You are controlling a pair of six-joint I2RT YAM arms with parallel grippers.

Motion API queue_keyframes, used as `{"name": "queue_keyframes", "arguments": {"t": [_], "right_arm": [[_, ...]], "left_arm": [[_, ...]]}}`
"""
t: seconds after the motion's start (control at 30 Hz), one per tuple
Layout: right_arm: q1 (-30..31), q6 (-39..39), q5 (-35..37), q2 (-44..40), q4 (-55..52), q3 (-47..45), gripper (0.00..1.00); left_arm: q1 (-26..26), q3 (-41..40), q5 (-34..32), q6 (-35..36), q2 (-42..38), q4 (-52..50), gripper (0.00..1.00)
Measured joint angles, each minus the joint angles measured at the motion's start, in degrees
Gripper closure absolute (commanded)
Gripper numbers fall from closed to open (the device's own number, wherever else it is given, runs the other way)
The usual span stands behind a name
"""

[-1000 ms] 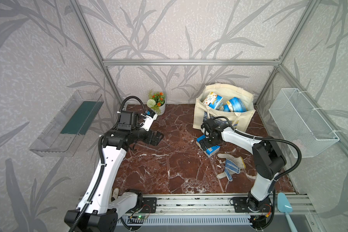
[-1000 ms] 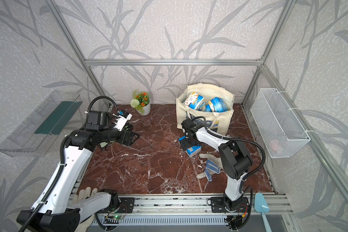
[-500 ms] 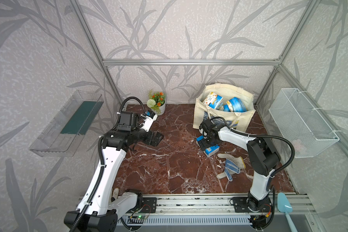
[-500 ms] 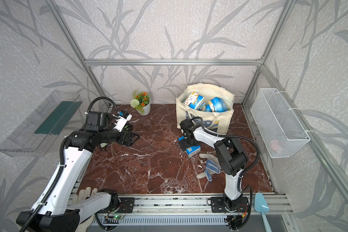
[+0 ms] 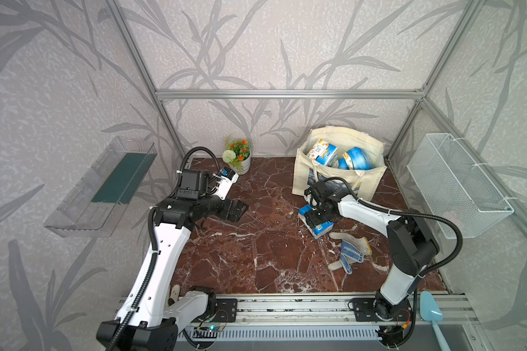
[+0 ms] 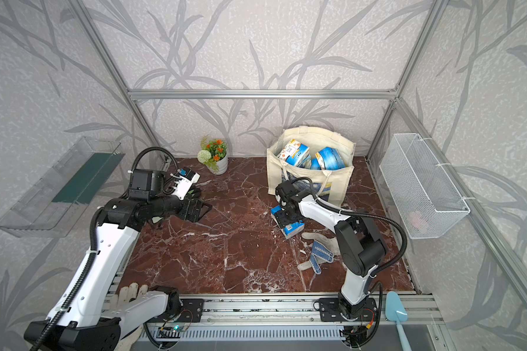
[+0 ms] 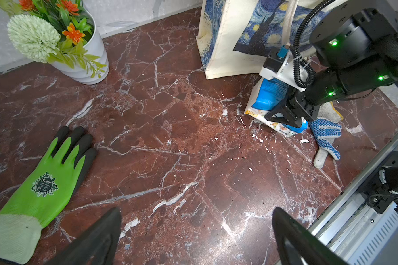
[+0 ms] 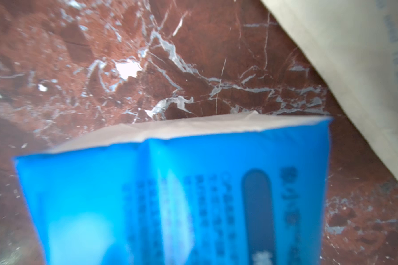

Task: Put tissues into the canvas bag
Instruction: Pick up the pack of facial tissues from the center of the board, then place the pack of facial tissues in the canvas bag.

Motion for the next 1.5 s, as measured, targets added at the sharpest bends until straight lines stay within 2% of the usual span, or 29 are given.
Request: {"name": "queue_keyframes", "arguments": {"t": [0.4, 0.6, 0.83, 1.0, 1.2, 1.5], "right_arm": [[0.11, -2.71, -10.08, -10.27, -7.89, 0.81, 0.4], [0.17, -3.23, -16.79, -11.82, -13.79, 8.52, 0.4], [0.17, -2.36, -23.63, -12.09, -15.34, 23.32, 0.4], [-0.07, -2.01, -26.08, -7.82, -16.26, 36.81, 0.4], [-3.69, -1.95, -27.41, 2.45, -19.28, 56.0, 0.39], [-15.28, -1.64, -26.1, 22.47, -29.0, 89.9, 0.38]], "left_arm": [[0.22, 0.0, 0.42, -0.98, -0.04, 0.02, 0.0], [0.26, 0.44, 0.83, -1.03, 0.17, 0.02, 0.0], [0.26, 0.63, 1.38, -1.05, 0.44, 0.02, 0.0], [0.26, 1.68, 1.66, -1.05, 0.81, -0.02, 0.0], [0.26, 2.25, 1.92, -1.01, 1.22, -0.04, 0.0], [0.31, 2.25, 1.97, -0.98, 1.95, -0.07, 0.0]]}}
